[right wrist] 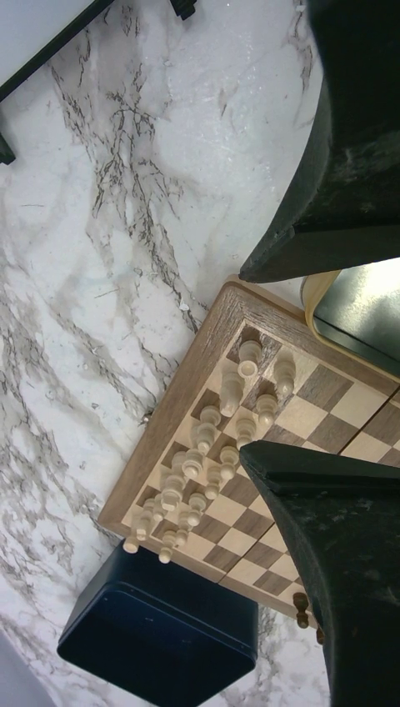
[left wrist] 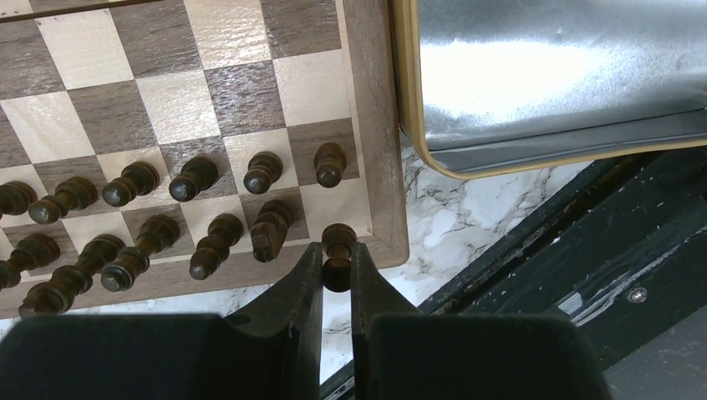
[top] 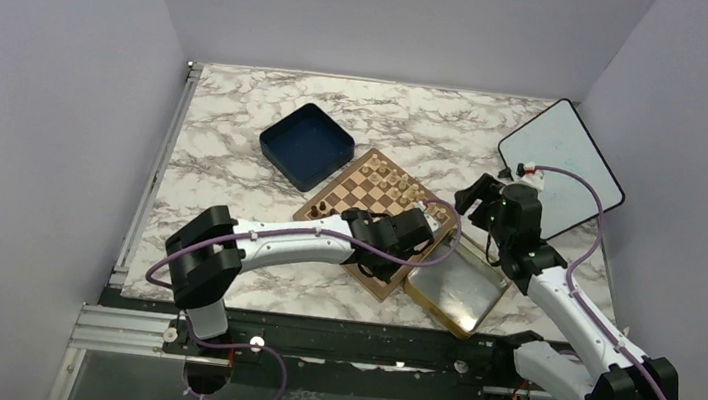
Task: Set up the chess pieces on the board
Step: Place the chess piece on the chessboard.
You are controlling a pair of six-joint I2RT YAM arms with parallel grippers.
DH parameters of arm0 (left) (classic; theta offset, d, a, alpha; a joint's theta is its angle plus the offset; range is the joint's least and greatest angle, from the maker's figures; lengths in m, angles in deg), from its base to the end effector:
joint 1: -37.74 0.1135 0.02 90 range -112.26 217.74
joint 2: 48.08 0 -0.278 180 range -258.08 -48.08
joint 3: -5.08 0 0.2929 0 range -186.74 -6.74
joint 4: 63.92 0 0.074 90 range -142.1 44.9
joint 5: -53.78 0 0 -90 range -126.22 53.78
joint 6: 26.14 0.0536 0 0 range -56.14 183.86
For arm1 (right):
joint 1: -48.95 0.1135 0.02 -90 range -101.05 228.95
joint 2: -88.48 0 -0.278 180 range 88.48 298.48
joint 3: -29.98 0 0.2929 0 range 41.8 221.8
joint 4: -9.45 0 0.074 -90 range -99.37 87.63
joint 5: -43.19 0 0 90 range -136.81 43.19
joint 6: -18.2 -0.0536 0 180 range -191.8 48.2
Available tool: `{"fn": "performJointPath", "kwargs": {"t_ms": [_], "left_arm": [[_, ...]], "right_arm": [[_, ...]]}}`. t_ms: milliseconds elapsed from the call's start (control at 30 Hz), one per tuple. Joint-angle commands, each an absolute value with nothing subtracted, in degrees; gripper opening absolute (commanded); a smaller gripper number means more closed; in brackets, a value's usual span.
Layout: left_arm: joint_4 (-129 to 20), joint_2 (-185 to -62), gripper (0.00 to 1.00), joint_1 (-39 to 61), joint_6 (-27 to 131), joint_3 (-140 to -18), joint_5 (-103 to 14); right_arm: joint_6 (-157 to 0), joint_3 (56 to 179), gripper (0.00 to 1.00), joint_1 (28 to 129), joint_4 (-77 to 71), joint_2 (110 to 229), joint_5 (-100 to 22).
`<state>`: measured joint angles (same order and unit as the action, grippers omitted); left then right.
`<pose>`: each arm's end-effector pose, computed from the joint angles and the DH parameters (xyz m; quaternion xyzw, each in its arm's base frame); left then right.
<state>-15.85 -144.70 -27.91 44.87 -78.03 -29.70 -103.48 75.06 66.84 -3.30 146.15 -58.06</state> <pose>0.1694 -0.3595 0.2093 0.3705 0.8942 -0.1242 0.2183 0.2617 0.0735 0.2304 0.1530 0.8285 0.1479 0.5179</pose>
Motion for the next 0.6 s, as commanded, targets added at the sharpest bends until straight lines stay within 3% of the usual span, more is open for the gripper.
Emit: {"fn": "performJointPath", "kwargs": {"t_ms": [0,567], "left_arm": [[-15.7,-145.8,0.01,-28.3,45.5,-80.1,-28.1],[-16.4,-148.2,0.01,-28.4,46.4,-80.3,-27.3]], "right_arm": [[-103.2,74.5,0.75,66.4,-1.8,144.8,-57.9],[-103.4,74.4,0.75,66.4,-1.6,144.3,-56.7]]}}
